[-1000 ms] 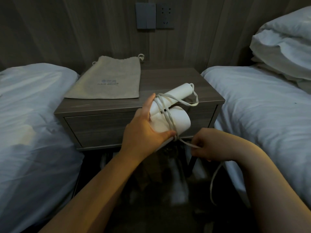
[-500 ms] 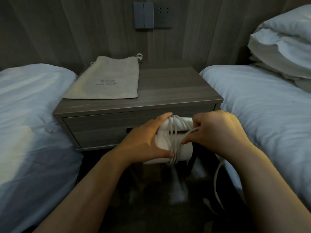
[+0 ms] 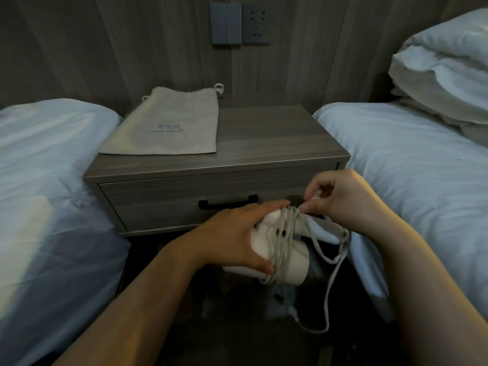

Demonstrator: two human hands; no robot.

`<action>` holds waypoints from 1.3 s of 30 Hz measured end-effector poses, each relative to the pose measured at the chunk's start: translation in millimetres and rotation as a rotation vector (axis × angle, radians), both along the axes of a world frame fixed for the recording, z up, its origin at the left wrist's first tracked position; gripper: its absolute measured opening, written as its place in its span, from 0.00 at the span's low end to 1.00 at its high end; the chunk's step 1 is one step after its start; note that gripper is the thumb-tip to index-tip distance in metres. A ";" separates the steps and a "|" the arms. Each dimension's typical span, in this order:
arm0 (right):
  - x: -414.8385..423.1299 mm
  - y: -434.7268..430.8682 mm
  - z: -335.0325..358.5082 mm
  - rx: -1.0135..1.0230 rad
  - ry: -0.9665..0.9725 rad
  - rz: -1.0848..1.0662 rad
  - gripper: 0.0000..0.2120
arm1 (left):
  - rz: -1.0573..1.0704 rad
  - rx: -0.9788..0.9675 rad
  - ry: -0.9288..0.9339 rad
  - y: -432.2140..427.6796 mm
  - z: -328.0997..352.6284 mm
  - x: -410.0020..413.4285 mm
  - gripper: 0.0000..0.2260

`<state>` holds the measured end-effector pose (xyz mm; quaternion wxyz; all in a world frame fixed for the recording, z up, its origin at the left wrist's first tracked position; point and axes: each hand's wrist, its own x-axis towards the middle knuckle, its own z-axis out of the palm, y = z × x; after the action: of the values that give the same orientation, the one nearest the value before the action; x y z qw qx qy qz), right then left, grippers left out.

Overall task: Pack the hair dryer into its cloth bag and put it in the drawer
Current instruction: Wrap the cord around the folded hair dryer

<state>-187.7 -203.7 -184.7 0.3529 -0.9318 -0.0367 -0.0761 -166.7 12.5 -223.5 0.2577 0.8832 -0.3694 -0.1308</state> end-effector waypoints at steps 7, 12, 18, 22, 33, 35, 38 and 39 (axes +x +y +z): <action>9.8 0.5 -12.3 0.113 0.002 -0.097 0.10 | 0.009 -0.111 0.113 -1.2 -6.1 0.4 0.46; 12.4 -6.8 -15.7 0.214 0.032 -0.022 0.11 | 0.006 -0.094 0.153 -0.9 -1.3 0.2 0.46; 17.7 -4.4 -23.2 0.134 0.068 -0.014 0.09 | -0.009 -0.078 0.199 2.7 0.3 -0.4 0.46; 22.3 -6.2 -23.9 0.055 0.112 -0.063 0.12 | -0.021 -0.128 0.302 6.8 1.7 1.8 0.44; 26.6 -23.1 -32.5 0.564 0.459 0.234 0.13 | -0.051 -0.147 0.410 18.6 1.3 11.5 0.44; 24.3 -24.9 -30.6 0.742 0.521 0.292 0.07 | -0.055 -0.144 0.409 19.8 -0.9 14.0 0.43; 22.2 -24.3 -25.6 0.717 0.506 0.254 0.07 | -0.043 -0.147 0.418 21.1 -3.8 18.1 0.43; 22.1 -23.0 -24.5 0.623 0.453 0.219 0.09 | -0.044 -0.148 0.422 21.2 -4.2 18.9 0.42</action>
<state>-165.6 -226.6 -209.2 0.6237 -0.7640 -0.0320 0.1620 -147.8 33.7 -227.7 0.3906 0.8066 -0.3350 -0.2908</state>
